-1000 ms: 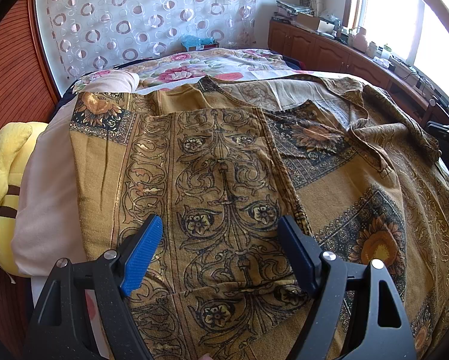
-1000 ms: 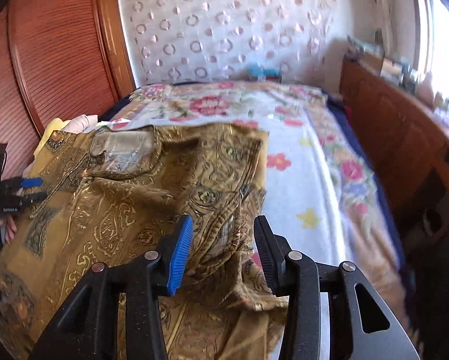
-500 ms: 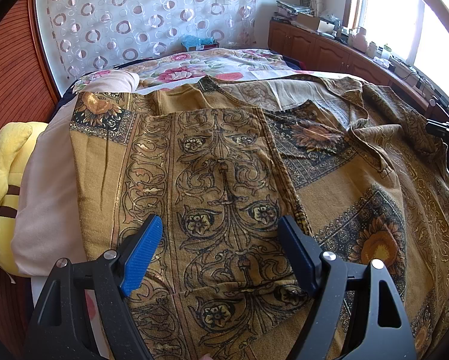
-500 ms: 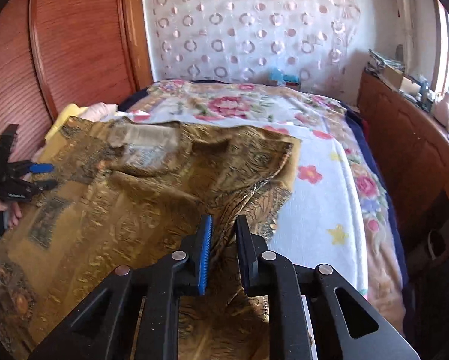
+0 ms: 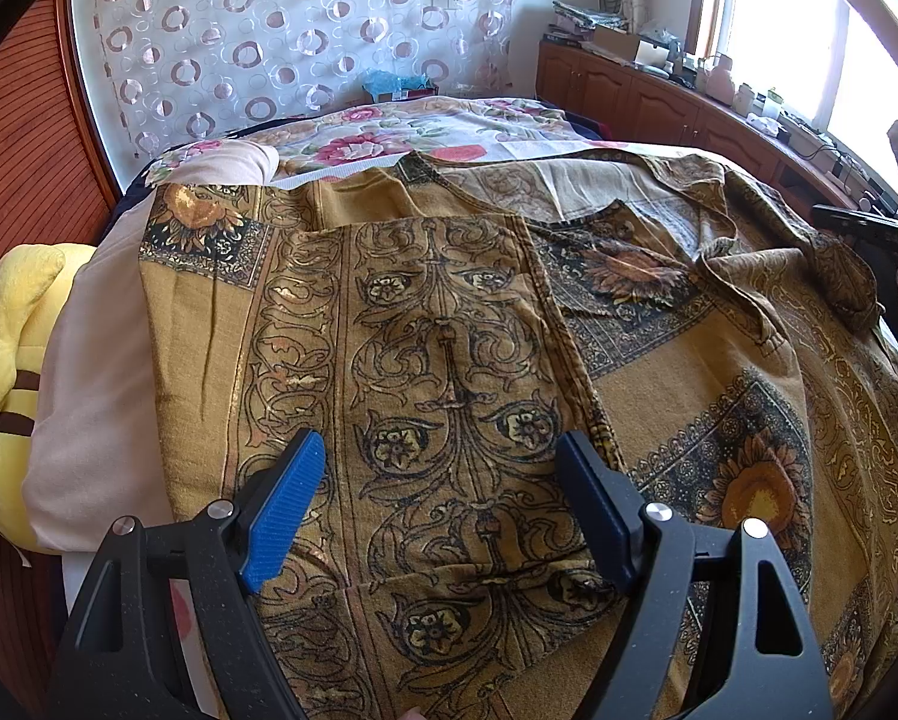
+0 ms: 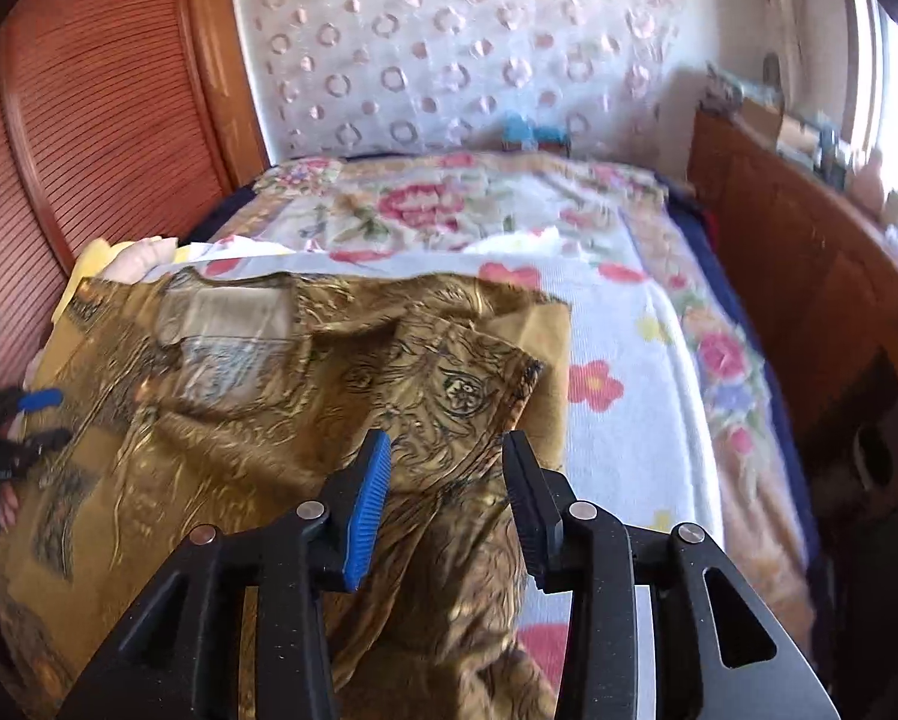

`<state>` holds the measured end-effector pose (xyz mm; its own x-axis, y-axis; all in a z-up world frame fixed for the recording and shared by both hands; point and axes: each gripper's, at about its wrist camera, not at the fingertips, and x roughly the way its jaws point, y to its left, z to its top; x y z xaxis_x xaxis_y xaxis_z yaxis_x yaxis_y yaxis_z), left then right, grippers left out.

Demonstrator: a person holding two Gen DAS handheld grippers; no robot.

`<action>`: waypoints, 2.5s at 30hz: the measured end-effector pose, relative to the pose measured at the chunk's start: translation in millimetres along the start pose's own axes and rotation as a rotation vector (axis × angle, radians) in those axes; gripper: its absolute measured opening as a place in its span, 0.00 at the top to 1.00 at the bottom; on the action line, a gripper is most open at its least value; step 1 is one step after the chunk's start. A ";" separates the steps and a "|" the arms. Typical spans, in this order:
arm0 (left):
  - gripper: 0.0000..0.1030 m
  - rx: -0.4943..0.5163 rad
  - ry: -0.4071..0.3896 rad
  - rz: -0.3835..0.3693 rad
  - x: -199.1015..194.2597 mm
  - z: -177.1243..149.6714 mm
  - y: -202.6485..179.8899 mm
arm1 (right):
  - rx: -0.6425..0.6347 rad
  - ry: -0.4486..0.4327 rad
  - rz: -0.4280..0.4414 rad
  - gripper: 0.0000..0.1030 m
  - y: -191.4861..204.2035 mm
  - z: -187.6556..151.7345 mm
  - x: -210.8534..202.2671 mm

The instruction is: Fold small clothes

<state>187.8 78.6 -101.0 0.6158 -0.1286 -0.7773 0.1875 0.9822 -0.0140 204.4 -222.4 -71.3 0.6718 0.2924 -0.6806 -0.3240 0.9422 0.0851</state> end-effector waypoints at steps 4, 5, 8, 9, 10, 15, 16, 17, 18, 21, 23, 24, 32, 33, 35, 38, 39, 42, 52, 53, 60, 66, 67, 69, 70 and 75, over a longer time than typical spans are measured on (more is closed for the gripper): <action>0.22 0.000 0.000 0.000 0.3 0.0 0.4 | 0.035 0.088 0.024 0.61 -1.6 2.5 22.0; 0.22 0.000 0.000 0.000 0.2 0.0 0.4 | 0.031 0.098 0.027 0.61 -0.6 3.4 25.6; 0.22 0.000 0.000 0.000 0.2 0.0 0.3 | 0.018 0.114 0.033 0.70 2.6 7.4 33.0; 0.22 0.000 0.000 0.000 0.1 0.1 0.0 | 0.013 0.109 0.042 0.78 4.7 8.9 31.8; 0.22 0.000 0.000 0.000 0.3 0.0 0.4 | 0.001 0.098 0.045 0.86 7.7 11.1 29.6; 0.22 0.000 0.000 0.000 0.3 0.1 0.3 | -0.080 0.010 0.109 0.88 35.3 21.7 4.5; 0.22 0.000 0.000 0.000 0.5 0.2 0.5 | -0.097 -0.001 0.127 0.88 44.3 22.7 -0.7; 0.22 0.000 0.000 0.000 0.3 0.2 0.3 | -0.114 -0.010 0.131 0.88 50.9 22.7 -5.2; 0.22 0.000 0.000 0.000 0.2 0.2 0.0 | -0.136 -0.019 0.134 0.88 58.6 22.3 -9.6; 0.22 0.000 0.000 0.000 0.5 0.3 0.4 | -0.170 -0.036 0.089 0.87 68.2 18.8 -16.1; 0.22 0.000 0.000 0.000 0.4 0.3 0.4 | -0.173 -0.027 0.020 0.75 63.2 14.7 -12.4; 0.22 0.000 0.000 0.000 0.5 0.3 0.6 | -0.171 -0.017 -0.029 0.71 58.8 11.9 -9.8; 0.22 -0.001 0.000 0.000 0.4 0.3 0.4 | -0.092 0.027 -0.025 0.69 31.9 -37.5 -24.5; 0.22 -0.001 0.001 0.000 0.5 0.4 0.5 | -0.087 0.028 -0.013 0.69 32.6 -44.1 -28.7; 0.22 -0.001 0.001 0.000 0.4 0.3 0.4 | -0.080 0.028 0.003 0.69 33.7 -53.1 -37.4; 0.22 -0.001 0.001 0.000 0.2 0.3 0.2 | -0.091 0.035 0.021 0.69 34.6 -60.2 -44.0; 0.22 -0.001 0.000 0.000 0.4 0.4 0.3 | -0.100 0.041 0.012 0.69 35.6 -60.2 -41.0; 0.22 -0.001 0.000 0.000 0.1 0.4 -0.1 | -0.103 0.047 -0.023 0.70 33.8 -53.1 -28.6; 0.22 -0.001 0.001 0.000 0.3 0.4 0.2 | -0.174 -0.052 0.042 0.92 60.7 -43.2 -24.7; 0.22 -0.001 0.001 0.000 0.1 0.4 0.0 | -0.201 -0.031 0.062 0.92 66.9 -46.6 -23.3; 0.22 -0.001 0.001 0.000 -0.1 0.2 -0.2 | -0.206 0.043 0.124 0.79 65.7 -64.1 -20.2; 0.22 -0.001 0.001 0.000 0.1 0.2 0.1 | -0.204 -0.001 0.146 0.73 56.6 -62.3 -44.6; 0.22 -0.001 0.000 0.000 -0.2 0.1 -0.2 | -0.192 -0.013 0.141 0.73 53.4 -60.2 -47.6; 0.22 -0.001 0.000 0.000 -0.1 0.2 -0.2 | -0.163 -0.036 0.123 0.72 45.0 -57.3 -53.1; 0.22 -0.001 0.000 0.000 -0.1 0.3 -0.2 | -0.145 -0.044 0.107 0.72 39.2 -54.5 -54.3; 0.22 -0.001 0.000 0.000 -0.2 0.0 -0.2 | -0.041 -0.016 0.065 0.72 15.6 -35.4 -39.5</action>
<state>187.6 78.4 -100.8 0.6154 -0.1289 -0.7776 0.1871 0.9822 -0.0147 149.2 -225.1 -68.8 0.6589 0.3561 -0.6626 -0.3946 0.9135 0.0986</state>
